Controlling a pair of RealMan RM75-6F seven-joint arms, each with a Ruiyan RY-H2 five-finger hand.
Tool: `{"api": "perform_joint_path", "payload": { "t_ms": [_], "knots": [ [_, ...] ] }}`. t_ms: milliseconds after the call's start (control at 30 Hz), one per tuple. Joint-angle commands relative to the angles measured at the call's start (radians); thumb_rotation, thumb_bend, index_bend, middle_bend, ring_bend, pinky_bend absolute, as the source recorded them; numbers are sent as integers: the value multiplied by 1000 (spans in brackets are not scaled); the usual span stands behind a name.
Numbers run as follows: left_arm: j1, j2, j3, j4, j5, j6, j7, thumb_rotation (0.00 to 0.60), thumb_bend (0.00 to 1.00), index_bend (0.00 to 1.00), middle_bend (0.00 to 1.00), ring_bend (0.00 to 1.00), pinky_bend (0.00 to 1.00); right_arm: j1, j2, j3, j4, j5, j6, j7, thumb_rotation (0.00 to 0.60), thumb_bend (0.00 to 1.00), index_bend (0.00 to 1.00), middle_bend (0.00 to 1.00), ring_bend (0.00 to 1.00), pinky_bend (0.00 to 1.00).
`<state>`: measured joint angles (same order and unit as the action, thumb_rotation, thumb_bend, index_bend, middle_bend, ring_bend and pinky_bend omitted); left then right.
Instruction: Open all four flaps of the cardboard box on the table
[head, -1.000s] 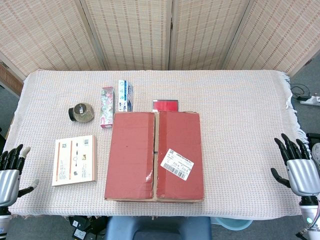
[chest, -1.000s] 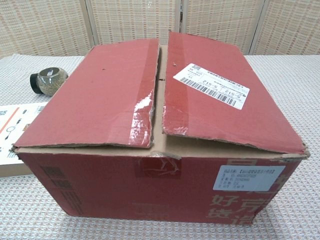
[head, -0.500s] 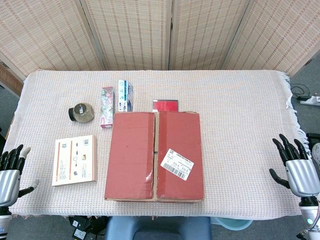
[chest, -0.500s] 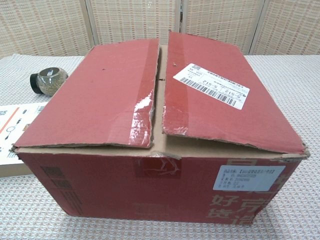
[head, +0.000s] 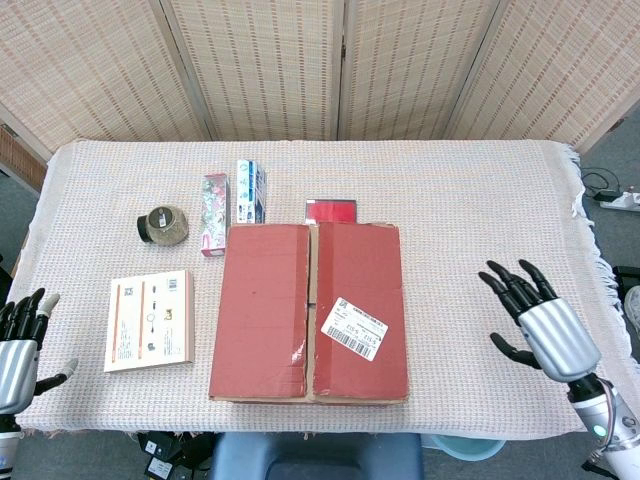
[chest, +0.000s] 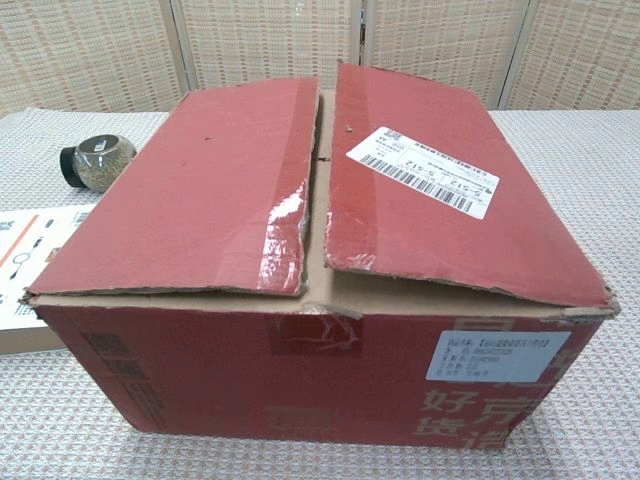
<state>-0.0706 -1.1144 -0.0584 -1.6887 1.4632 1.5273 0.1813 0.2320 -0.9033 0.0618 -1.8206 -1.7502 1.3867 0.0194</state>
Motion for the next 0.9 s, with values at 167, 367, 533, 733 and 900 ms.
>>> {"api": "perform_joint_path", "payload": {
  "t_ms": [167,367,533,733,900],
  "knots": [
    [10,13,6,-15,-1,6,0,600,245,0,0,0,0,173,96,45,-187,-88,-190,-29,600,315,18,124,197,0],
    [19,24,9,-29,2,15,1,600,245,0,0,0,0,321,93,91,-286,-85,-365,-27,600,318,77,161,227,0],
    [26,28,12,-28,4,22,-5,600,245,0,0,0,0,427,54,130,-328,-27,-496,-66,600,366,129,186,237,0],
    [30,34,14,-29,-3,17,-10,600,245,0,0,0,0,513,-5,173,-343,71,-581,-118,600,388,162,216,249,0],
    [32,39,15,-33,-8,12,-11,600,245,0,0,0,0,574,-65,190,-332,140,-633,-175,600,388,215,249,255,0]
  ]
}}
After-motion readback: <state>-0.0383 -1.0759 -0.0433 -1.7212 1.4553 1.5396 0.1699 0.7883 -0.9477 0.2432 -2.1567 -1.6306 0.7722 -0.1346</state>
